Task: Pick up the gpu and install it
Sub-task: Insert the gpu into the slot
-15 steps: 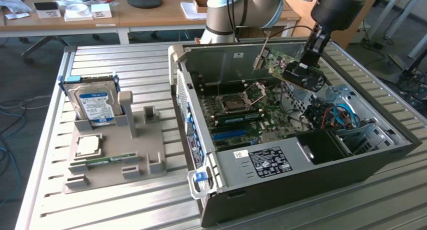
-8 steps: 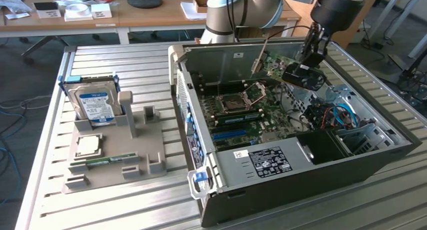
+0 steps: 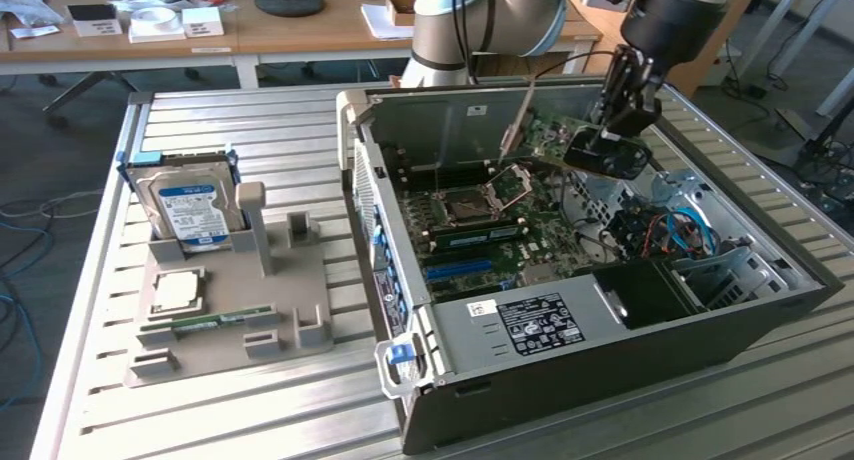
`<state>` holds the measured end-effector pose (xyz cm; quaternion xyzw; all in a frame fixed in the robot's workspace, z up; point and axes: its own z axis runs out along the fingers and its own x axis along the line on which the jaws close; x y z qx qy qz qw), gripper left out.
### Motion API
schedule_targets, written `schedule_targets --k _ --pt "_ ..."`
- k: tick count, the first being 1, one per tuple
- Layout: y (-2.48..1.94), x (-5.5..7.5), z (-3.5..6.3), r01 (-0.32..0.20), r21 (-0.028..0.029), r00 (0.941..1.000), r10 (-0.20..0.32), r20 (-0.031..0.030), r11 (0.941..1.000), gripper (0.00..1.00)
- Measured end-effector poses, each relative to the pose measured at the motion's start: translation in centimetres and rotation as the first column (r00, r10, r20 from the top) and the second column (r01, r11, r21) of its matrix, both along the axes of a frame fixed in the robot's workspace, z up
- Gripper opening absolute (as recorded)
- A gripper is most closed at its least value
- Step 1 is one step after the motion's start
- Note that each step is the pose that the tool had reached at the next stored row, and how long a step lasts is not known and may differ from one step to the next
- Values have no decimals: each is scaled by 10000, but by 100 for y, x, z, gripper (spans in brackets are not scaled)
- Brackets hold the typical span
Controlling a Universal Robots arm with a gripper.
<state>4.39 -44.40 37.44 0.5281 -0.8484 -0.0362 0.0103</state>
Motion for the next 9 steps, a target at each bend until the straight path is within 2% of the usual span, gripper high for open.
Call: schedule_targets --k 4,9 --pt "0 0 -7 -735 0 9973 735 0 9973 27" --pt "0 0 -15 -1627 0 9867 1627 0 9867 27"
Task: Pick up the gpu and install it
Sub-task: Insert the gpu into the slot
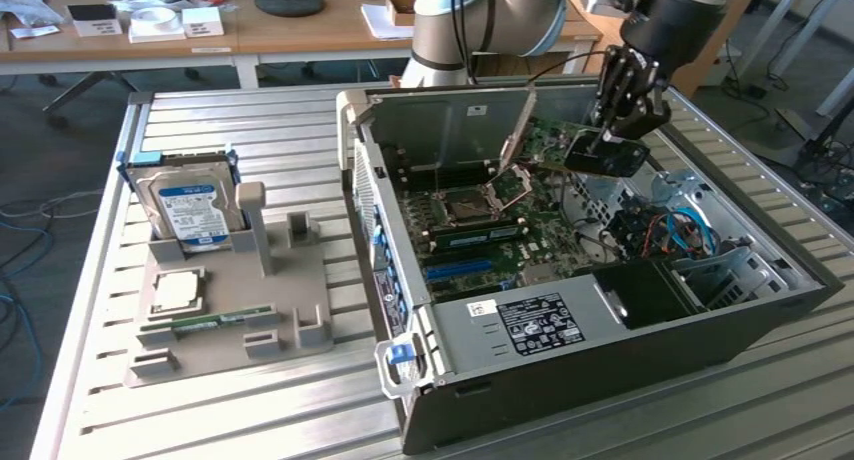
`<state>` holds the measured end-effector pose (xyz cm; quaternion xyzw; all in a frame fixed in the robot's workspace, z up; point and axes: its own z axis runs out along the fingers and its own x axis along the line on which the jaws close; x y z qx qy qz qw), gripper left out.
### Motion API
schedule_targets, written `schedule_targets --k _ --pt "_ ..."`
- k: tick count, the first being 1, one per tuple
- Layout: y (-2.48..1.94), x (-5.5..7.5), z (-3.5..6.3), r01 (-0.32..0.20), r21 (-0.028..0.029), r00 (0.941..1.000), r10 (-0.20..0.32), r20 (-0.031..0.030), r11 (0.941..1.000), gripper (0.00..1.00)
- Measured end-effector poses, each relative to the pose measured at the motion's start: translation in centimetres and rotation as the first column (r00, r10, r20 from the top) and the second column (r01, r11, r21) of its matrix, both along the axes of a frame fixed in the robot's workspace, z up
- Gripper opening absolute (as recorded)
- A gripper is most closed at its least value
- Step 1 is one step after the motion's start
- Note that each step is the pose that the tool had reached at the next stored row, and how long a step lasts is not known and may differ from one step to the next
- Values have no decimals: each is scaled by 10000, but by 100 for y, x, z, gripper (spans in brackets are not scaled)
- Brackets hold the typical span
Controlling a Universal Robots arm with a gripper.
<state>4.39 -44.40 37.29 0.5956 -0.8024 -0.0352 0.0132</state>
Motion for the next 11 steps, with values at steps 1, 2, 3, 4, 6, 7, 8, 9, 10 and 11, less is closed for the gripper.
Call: schedule_targets --k 1,2,3,4,6,7,8,9,10,11 --pt "0 0 -2 -180 0 9998 180 0 9998 27" --pt "0 0 -4 -370 0 9993 370 0 9993 27" --pt "0 0 -6 -550 0 9985 550 0 9985 27" --pt "0 0 -8 -729 0 9973 729 0 9973 27" --pt "0 0 -11 -1088 0 9941 1088 0 9941 27" --pt "0 0 -13 -1266 0 9920 1266 0 9920 27" --pt "0 0 -15 -1460 0 9893 1460 0 9893 27" --pt "0 0 -17 -1633 0 9866 1633 0 9866 27" --pt "0 0 -18 -1816 0 9834 1816 0 9834 27" --pt "0 0 -19 -1984 0 9801 1984 0 9801 27"
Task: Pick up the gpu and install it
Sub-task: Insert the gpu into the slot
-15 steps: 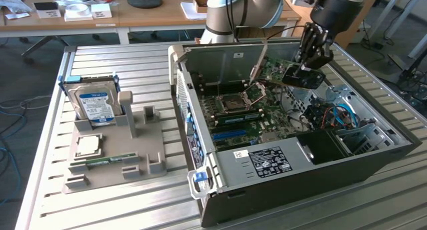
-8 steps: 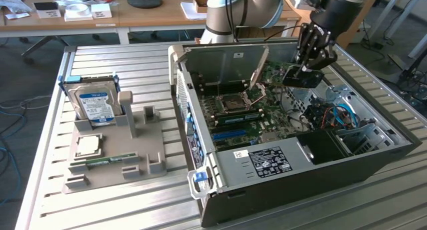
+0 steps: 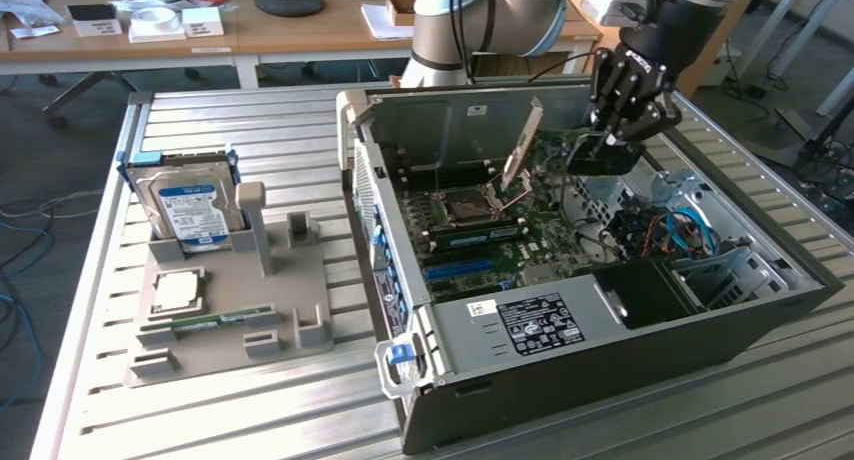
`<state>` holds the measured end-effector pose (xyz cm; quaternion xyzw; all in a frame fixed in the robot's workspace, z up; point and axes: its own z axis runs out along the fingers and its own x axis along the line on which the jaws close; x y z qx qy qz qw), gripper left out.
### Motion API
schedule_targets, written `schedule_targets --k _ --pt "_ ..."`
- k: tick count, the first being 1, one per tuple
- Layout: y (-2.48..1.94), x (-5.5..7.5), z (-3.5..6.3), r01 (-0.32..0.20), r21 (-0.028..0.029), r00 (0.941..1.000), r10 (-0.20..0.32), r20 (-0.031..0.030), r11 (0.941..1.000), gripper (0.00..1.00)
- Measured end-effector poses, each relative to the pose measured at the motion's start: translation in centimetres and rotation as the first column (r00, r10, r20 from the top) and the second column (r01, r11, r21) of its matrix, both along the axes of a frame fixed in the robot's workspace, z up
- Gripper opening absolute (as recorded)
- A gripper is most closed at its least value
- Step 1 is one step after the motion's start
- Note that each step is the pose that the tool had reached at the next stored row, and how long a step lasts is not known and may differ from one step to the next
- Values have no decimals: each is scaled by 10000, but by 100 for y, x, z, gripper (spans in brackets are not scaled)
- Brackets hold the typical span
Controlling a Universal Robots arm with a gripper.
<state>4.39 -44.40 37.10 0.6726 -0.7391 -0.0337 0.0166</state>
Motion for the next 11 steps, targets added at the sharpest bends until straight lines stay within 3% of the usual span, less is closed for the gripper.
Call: schedule_targets --k 6,11 --pt "0 0 0 -184 2 9998 184 5 9998 27" --pt "0 -20 -13 -313 0 9994 313 138 9995 27"
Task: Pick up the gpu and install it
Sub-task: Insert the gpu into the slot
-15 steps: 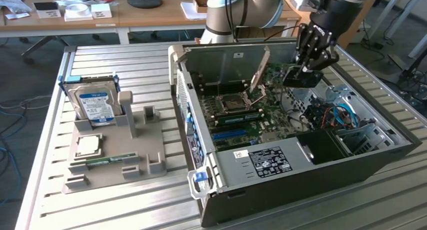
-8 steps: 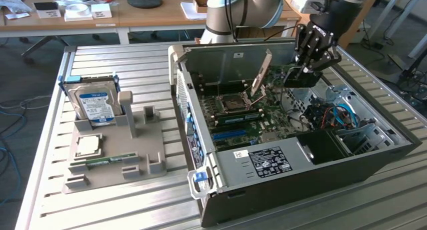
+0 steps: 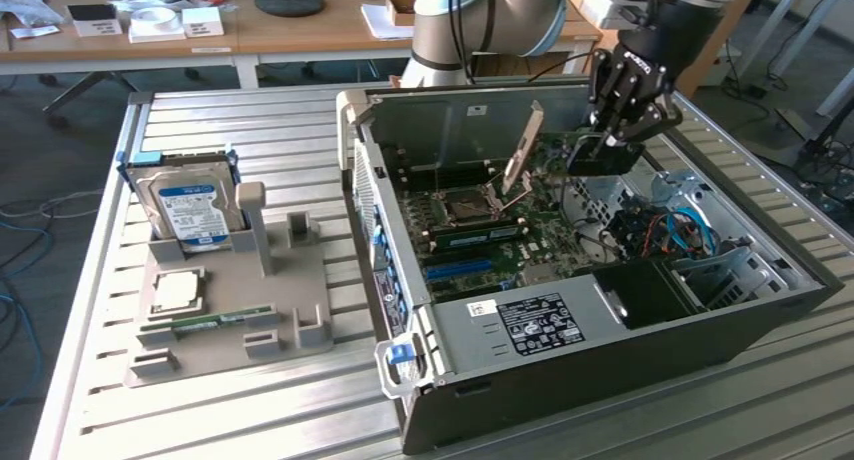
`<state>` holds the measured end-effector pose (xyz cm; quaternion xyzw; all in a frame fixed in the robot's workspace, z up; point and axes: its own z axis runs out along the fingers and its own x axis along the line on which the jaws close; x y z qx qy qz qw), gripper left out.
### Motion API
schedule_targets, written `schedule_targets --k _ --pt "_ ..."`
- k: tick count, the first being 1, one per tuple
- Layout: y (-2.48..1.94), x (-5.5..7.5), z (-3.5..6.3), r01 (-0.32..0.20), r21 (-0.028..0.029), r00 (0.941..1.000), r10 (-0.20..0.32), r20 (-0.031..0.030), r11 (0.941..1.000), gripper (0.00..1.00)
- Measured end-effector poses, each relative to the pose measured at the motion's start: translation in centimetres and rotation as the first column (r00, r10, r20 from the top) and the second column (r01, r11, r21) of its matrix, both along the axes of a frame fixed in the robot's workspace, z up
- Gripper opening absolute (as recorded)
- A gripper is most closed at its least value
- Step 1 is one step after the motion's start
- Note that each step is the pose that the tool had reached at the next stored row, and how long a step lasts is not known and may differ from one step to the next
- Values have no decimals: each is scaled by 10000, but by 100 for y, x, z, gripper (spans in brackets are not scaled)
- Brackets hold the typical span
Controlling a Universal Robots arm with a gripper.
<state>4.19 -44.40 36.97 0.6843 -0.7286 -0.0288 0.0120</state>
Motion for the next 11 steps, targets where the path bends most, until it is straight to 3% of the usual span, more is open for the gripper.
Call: schedule_targets --k 7,11 --pt "0 -27 -21 -214 -2 9996 214 185 9998 27" --pt "0 -39 -23 -272 -2 9994 272 205 9996 27"
